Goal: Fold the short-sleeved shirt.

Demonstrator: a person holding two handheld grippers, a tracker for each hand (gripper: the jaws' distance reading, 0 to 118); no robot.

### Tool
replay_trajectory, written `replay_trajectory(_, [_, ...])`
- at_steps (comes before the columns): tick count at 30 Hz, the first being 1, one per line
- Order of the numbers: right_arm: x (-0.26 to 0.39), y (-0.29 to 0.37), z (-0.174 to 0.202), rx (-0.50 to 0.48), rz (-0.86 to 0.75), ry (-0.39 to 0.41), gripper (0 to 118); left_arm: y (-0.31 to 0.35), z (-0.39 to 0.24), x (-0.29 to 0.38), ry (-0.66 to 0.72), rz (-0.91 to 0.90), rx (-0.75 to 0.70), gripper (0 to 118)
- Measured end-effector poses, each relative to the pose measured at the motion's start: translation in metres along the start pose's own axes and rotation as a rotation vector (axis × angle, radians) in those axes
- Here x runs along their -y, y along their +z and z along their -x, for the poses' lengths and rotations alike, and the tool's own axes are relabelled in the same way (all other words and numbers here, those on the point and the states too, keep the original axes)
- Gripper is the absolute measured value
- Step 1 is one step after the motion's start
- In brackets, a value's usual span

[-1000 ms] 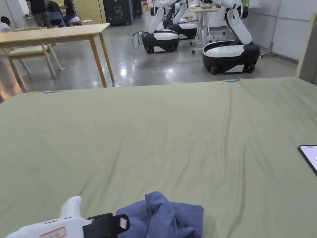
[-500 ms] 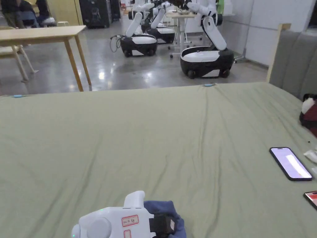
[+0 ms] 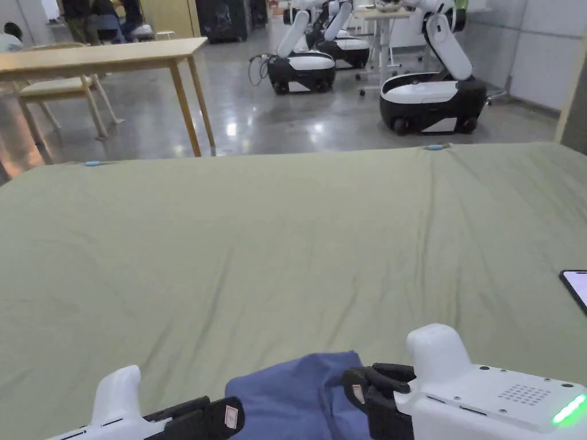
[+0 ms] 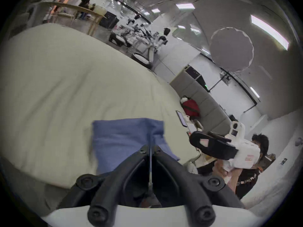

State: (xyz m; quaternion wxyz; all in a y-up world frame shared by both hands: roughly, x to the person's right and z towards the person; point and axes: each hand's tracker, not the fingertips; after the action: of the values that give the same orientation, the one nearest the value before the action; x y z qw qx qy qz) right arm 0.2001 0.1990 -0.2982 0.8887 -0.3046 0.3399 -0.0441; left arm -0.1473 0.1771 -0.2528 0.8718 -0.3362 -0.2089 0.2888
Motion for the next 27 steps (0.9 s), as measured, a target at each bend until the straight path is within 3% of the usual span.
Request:
replay_trajectory(3, [0.008,-0.048,-0.005,-0.011,0.099,-0.027,0,0.004,0.022,0.006,0.063,0.004,-0.055,1])
replay_trajectory(7, [0.033,-0.076,-0.029,0.129,0.215,-0.03,0,-0.007,0.041,0.012,0.11,0.019,-0.028,1])
replay_trajectory(8, [0.036,-0.077,-0.034,0.106,0.198,-0.036,0,-0.01,0.044,0.013,0.115,0.022,-0.023,1])
replay_trajectory(11, [0.043,-0.069,-0.049,0.018,0.158,-0.181,0,-0.026,0.055,0.016,0.141,0.007,-0.009,10])
replay_trajectory(12, [0.042,-0.07,-0.048,0.032,0.167,-0.165,0,-0.031,0.06,0.016,0.146,-0.001,0.01,19])
replay_trajectory(14, [0.041,-0.073,-0.043,0.045,0.172,-0.108,0,-0.043,0.066,0.015,0.177,0.008,0.062,91])
replay_trajectory(15, [0.039,-0.075,-0.04,0.052,0.178,-0.093,0,-0.051,0.069,0.015,0.198,0.046,0.068,111])
replay_trajectory(20, [0.038,-0.078,-0.047,0.032,0.181,-0.136,0,-0.083,0.083,0.015,0.265,0.131,0.178,114])
replay_trajectory(24, [0.042,-0.075,-0.052,0.01,0.17,-0.153,0,-0.122,0.089,0.014,0.286,0.163,0.367,114])
replay_trajectory(27, [0.044,-0.071,-0.054,-0.002,0.158,-0.154,0,-0.151,0.087,0.007,0.271,0.201,0.402,108])
